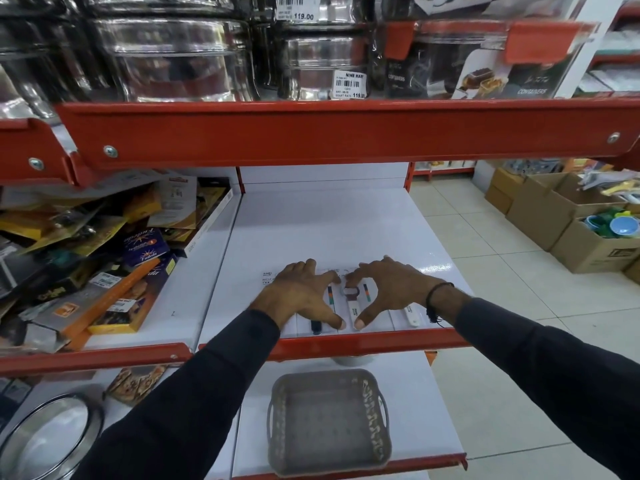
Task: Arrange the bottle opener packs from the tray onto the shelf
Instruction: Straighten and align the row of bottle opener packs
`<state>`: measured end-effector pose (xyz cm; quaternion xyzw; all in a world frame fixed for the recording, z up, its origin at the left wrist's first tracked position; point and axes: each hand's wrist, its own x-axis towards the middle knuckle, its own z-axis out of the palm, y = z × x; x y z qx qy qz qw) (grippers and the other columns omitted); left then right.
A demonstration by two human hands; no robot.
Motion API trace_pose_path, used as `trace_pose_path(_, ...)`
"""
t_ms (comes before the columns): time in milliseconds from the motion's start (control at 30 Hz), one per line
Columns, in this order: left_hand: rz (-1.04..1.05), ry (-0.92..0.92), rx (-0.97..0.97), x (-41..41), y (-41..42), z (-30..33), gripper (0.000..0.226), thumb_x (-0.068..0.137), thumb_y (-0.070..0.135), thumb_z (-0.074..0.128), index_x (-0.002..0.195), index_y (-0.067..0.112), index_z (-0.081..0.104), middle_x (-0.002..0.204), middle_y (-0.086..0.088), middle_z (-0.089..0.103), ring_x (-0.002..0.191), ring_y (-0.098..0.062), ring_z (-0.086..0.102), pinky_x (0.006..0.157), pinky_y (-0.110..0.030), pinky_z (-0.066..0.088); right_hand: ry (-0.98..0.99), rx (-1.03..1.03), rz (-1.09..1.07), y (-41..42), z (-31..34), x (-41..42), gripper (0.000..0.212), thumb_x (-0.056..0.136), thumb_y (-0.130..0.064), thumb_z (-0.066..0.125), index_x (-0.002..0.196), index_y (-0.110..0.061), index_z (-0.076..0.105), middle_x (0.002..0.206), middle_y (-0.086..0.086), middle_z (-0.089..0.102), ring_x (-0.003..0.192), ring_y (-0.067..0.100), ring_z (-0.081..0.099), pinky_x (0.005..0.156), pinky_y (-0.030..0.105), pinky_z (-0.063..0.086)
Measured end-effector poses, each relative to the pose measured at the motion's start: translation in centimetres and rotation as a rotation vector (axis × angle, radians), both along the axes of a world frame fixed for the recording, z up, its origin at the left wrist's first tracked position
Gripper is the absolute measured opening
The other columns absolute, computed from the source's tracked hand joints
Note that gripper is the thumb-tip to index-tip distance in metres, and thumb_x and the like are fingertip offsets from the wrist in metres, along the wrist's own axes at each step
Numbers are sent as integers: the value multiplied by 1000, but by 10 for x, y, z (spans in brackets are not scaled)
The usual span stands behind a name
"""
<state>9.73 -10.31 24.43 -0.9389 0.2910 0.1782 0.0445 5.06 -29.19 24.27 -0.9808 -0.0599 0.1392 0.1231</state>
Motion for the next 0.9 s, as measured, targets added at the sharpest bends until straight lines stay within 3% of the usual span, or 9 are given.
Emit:
trace_pose_path(267,-23,13,-26,1,4,-3,100,69,78,68,152,42,27,146,-9,39,137,-32,39,108,-47,39,43,11,-85,-45,16,-13,92,58,-65,82,138,-39,45,156,-5,37,143,23,30,118,50,23)
trace_pose_path(500,-28,23,-27,2,3,-2,101,68,78,69,152,41,27,148,-10,38,138,-32,37,110,-47,38,127,54,-112,-74,16,-27,85,66,-46,87,141,-30,49,154,-4,41,143,22,32,117,42,21)
trace_pose_path(900,-39,26,-19,2,4,-3,100,70,76,69,153,42,25,151,-11,33,142,-33,33,113,-48,35,85,35,-69,-52,12,-19,86,64,-53,85,140,-31,50,152,-4,45,140,23,37,117,44,23)
